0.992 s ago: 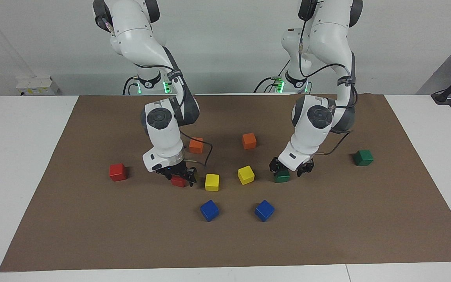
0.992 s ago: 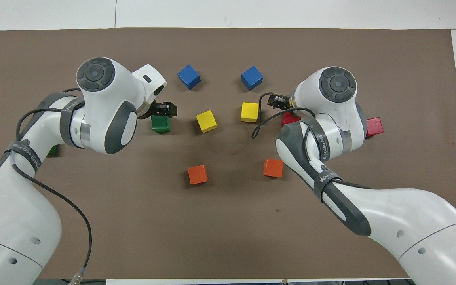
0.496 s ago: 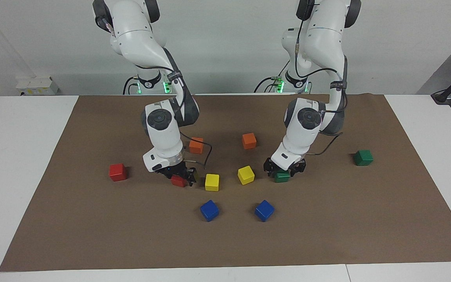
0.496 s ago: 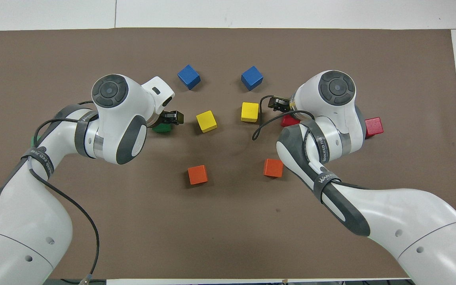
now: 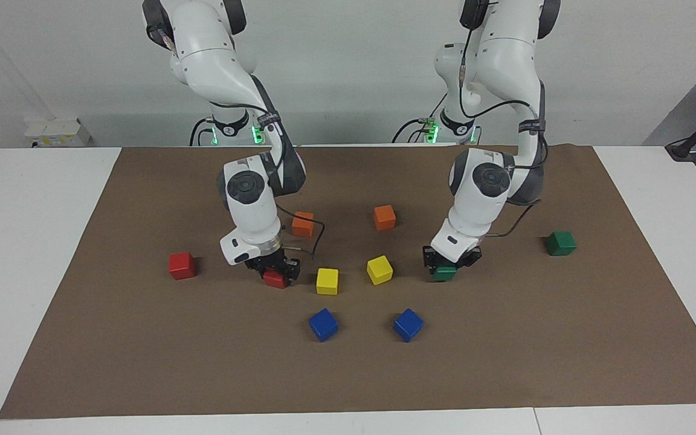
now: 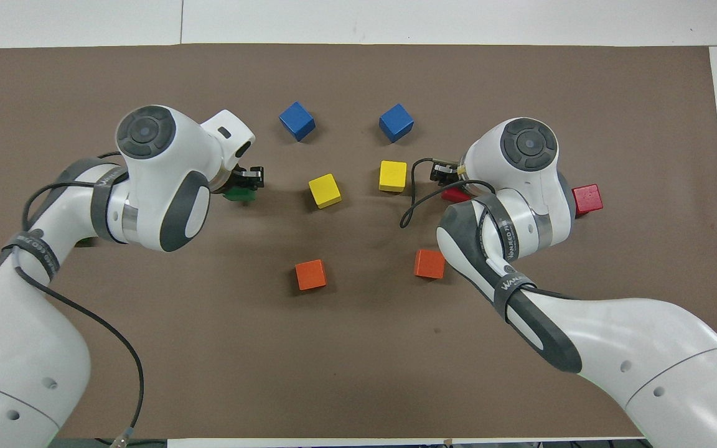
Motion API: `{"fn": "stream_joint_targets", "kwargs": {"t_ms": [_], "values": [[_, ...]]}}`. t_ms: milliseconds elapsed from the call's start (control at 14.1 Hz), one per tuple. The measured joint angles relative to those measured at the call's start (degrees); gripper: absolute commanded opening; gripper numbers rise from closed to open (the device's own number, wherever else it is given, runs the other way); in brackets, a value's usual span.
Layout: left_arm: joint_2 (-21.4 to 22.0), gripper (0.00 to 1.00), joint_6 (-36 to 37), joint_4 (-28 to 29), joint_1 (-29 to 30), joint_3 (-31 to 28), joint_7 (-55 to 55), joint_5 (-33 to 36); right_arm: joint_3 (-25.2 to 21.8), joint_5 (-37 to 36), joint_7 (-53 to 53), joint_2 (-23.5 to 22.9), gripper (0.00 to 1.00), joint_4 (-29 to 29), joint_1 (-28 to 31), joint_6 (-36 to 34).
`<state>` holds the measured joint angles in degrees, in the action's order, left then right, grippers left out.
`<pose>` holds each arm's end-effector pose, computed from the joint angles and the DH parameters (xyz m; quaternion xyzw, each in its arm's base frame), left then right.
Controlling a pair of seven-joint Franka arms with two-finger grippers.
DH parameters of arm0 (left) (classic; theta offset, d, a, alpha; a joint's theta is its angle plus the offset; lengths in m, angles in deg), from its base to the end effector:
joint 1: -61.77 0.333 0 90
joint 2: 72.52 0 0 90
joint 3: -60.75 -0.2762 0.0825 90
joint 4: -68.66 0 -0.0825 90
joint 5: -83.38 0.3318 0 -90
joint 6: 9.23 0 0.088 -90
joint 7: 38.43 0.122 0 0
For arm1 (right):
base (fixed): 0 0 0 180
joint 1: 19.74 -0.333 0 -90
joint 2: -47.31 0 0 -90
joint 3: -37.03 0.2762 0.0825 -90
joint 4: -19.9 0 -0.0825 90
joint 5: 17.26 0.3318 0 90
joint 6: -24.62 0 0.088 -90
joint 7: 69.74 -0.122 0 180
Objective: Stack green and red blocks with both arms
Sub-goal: 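Grasp the second green with the left gripper while the right gripper grasps red, then stack green on green with the left gripper while the right gripper stacks red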
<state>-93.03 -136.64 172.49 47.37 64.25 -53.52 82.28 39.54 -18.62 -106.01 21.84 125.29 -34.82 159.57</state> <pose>0.5609 -0.1798 0.3270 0.9993 -0.0167 0.0207 0.0253 0.5675 0.1778 0.2770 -0.9870 0.1566 -0.0318 0.0168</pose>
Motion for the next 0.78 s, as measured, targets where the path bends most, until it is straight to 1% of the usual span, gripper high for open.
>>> {"fn": "stream_joint_targets", "kwargs": {"t_ms": [213, 354, 425, 567, 638, 780], "values": [[4.53, 0.0, 6.12, -1.21, 6.6, -0.3, 5.34, 0.12, -0.06, -0.04, 0.55, 0.7, 0.0, -1.21, 0.23, -3.29], [6.79, 0.0, 9.11, -1.16, 12.42, -0.46, 13.21, 0.2, -0.22, -0.13, 2.9, 1.82, 0.0, -5.16, 0.71, -10.52], [7.24, 0.0, 9.79, -1.1, 15.47, -0.52, 17.5, 0.21, -0.31, -0.16, 5.7, 2.68, 0.0, -7.49, 1.24, -14.3], [7.36, 0.0, 10.02, -0.65, 21.27, -0.59, 25.94, 0.22, -0.5, -0.3, 15.36, 5.49, 0.0, -10.37, 3.86, -19.24], [7.37, 0.0, 9.91, -0.22, 23.84, -0.59, 29.73, 0.22, -0.6, -0.39, 21.47, 7.22, 0.0, -10.78, 6.06, -20.87], [7.45, 0.0, 8.42, 1.14, 26.81, -0.57, 33.7, 0.22, -0.71, -0.82, 31.51, 9.94, 0.0, -10.79, 10.13, -22.99]]}}
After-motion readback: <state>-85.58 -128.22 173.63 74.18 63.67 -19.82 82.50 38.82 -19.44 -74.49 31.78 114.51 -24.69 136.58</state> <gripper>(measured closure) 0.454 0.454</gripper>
